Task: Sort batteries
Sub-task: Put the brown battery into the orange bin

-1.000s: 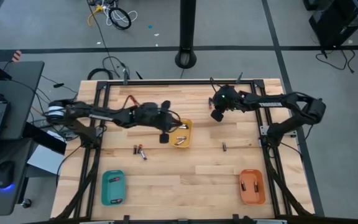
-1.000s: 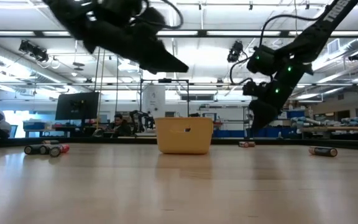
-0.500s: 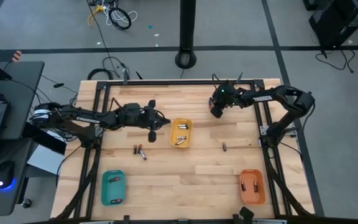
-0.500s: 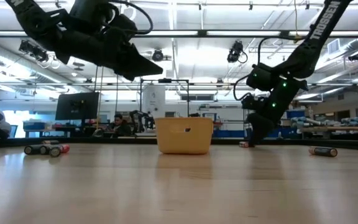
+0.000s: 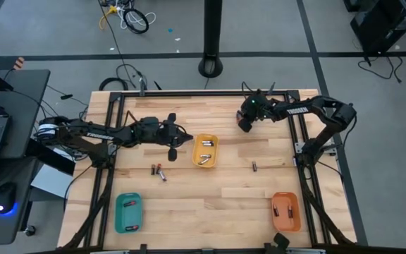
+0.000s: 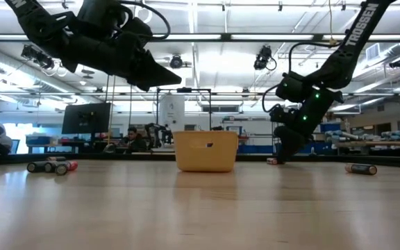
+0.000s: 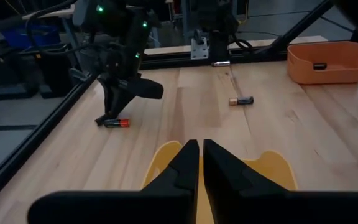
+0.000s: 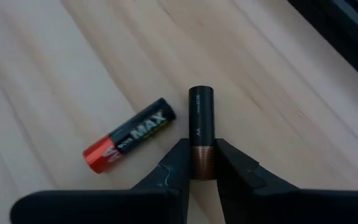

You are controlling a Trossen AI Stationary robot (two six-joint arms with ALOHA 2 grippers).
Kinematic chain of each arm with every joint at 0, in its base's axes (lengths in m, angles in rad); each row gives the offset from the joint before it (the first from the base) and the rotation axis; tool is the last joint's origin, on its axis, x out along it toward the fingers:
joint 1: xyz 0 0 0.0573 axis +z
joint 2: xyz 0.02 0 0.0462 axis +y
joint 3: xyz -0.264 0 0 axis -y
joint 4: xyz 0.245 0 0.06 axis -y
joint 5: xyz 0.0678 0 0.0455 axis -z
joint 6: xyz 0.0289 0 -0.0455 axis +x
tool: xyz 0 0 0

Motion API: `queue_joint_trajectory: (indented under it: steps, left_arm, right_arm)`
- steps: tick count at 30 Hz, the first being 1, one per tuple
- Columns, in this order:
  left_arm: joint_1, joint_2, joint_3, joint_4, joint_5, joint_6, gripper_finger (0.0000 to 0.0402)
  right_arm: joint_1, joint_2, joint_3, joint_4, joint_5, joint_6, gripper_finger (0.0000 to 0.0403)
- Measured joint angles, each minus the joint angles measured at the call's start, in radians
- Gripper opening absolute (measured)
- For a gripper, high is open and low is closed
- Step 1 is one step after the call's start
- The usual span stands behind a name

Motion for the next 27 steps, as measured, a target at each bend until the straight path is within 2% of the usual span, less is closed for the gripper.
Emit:
queue_joint_trajectory:
  steps: [5, 11, 16, 21, 27]
  left_arm:
    - [0.0, 0.0, 0.0, -0.002, 0.0, -0.019, 0.0029]
    - [0.005, 0.0, 0.0, -0.002, 0.001, -0.019, 0.0029]
    - [0.005, 0.0, 0.0, -0.002, 0.001, -0.018, 0.0029]
    - [0.005, 0.0, 0.0, -0.001, 0.0, -0.017, 0.0029]
    - [0.005, 0.0, 0.0, 0.031, -0.009, -0.017, 0.0029]
  right_arm:
    - [-0.007, 0.0, 0.001, -0.01, 0.004, 0.002, 0.0079]
    - [-0.007, 0.0, 0.015, -0.038, 0.01, 0.02, 0.0061]
    - [0.003, -0.018, 0.065, -0.157, 0.033, 0.03, 0.0061]
    - [0.034, -0.111, 0.119, -0.268, 0.075, 0.051, 0.0061]
    - [0.095, -0.288, 0.17, -0.476, 0.076, 0.142, 0.0061]
